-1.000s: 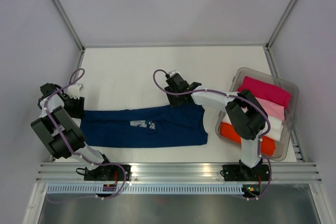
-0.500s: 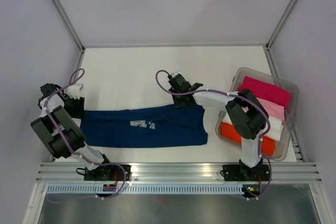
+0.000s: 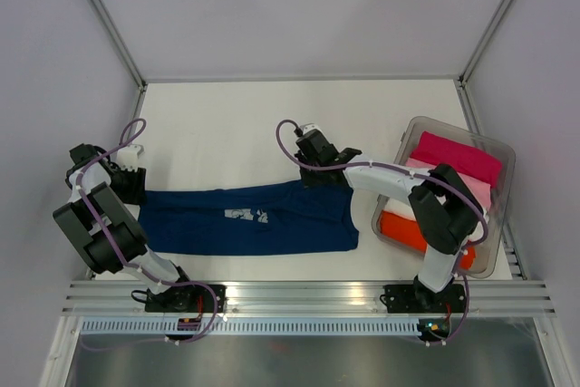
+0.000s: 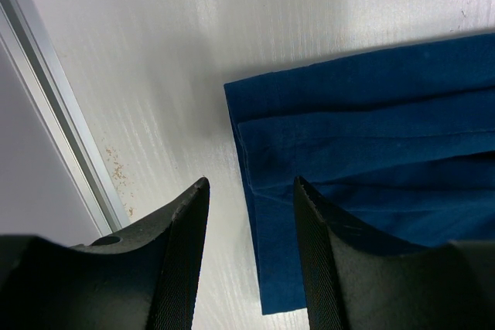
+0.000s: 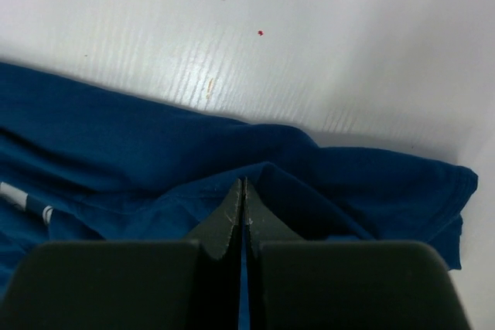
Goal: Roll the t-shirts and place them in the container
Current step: Fold the tshirt
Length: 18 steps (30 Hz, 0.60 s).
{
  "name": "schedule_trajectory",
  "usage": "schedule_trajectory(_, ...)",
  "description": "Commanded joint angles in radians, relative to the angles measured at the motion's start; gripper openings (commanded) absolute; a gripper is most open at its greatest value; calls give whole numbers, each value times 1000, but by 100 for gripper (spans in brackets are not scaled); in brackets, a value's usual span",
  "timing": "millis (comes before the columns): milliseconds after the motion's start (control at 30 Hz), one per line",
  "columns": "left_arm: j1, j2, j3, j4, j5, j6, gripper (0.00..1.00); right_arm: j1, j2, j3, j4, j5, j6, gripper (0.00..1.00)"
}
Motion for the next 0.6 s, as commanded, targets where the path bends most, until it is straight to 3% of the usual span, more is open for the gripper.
schedule_trajectory(0, -4, -15, 11, 6, 20, -18, 53, 32, -68, -28, 33, 15, 48, 0)
schedule_trajectory(567, -4, -38, 5, 1, 29, -12, 53, 225, -231, -169, 5, 73, 255, 0)
